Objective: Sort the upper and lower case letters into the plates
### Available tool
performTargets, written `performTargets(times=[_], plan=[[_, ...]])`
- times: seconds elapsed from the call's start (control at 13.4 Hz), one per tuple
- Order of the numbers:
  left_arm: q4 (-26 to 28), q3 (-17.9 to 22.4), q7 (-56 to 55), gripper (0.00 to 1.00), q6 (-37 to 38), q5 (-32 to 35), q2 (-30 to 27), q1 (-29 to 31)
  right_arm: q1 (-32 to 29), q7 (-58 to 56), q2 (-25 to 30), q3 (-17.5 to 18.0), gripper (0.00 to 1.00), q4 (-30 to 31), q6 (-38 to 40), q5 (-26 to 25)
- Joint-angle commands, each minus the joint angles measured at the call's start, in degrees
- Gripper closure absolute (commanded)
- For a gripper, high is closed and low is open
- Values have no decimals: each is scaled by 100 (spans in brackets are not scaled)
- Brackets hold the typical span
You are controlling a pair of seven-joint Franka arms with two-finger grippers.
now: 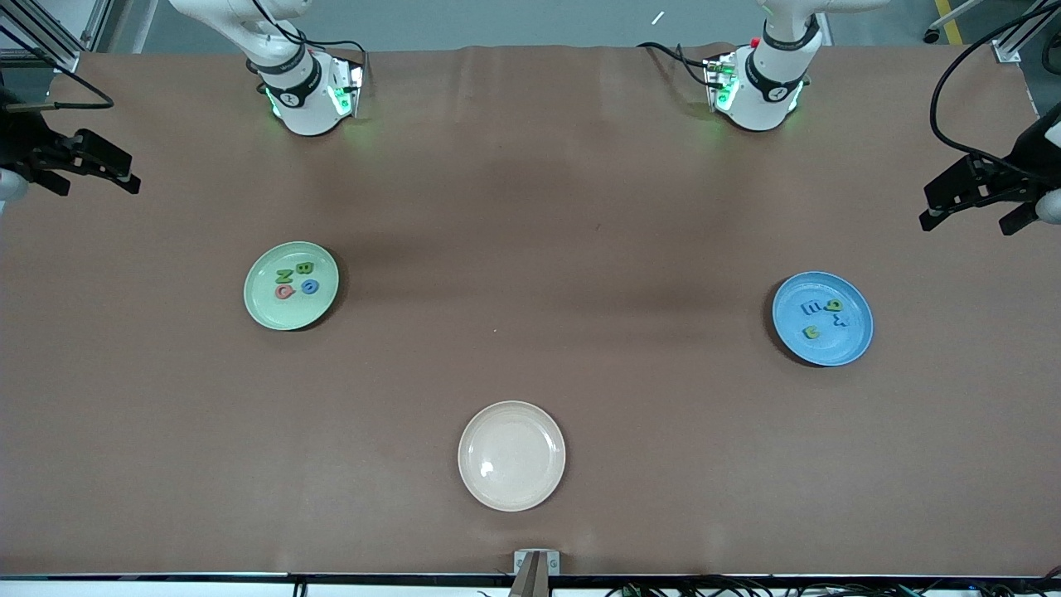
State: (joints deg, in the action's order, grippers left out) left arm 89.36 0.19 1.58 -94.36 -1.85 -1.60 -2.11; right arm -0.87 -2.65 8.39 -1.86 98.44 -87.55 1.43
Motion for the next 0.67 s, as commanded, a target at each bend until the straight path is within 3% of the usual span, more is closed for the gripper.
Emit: performTargets(times=[0.0, 0.6], plan=[[-6, -10, 44, 0, -38, -52, -24, 18, -89, 11, 14, 72, 0, 9, -8, 24], [3, -10, -53, 0, -65, -17, -24, 0, -89, 2, 14, 72, 0, 9, -8, 24]])
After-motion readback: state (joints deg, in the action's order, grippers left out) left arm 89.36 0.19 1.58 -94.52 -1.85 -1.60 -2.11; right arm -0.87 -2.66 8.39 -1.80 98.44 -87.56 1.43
